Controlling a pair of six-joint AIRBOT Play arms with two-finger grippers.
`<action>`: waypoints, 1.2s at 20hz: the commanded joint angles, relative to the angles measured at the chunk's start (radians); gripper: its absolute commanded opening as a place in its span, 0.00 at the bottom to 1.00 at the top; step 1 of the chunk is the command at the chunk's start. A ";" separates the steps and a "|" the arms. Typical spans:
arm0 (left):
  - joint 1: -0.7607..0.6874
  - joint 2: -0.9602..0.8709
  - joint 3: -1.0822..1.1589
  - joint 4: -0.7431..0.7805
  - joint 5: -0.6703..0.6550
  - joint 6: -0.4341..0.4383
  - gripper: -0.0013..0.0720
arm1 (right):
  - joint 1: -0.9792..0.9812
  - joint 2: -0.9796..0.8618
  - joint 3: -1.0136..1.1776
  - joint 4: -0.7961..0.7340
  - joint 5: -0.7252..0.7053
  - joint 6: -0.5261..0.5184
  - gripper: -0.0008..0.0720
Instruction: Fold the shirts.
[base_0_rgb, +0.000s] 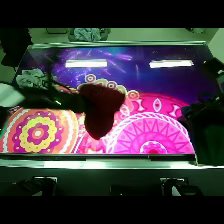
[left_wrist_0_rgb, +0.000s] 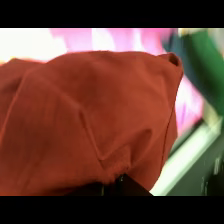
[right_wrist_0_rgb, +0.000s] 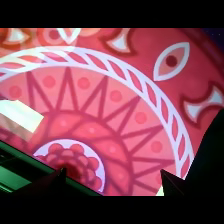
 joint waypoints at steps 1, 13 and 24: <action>-0.170 -0.155 -0.211 -0.005 -0.003 0.073 0.06 | 0.000 -0.014 0.000 -0.016 0.051 0.006 0.93; 0.325 -0.219 0.110 0.154 -0.180 -0.026 0.93 | 0.001 -0.256 -0.187 0.105 -0.040 -0.007 0.94; 0.161 -0.365 -0.367 -0.296 0.149 0.115 0.93 | 0.001 -0.256 -0.571 0.228 -0.121 -0.066 0.98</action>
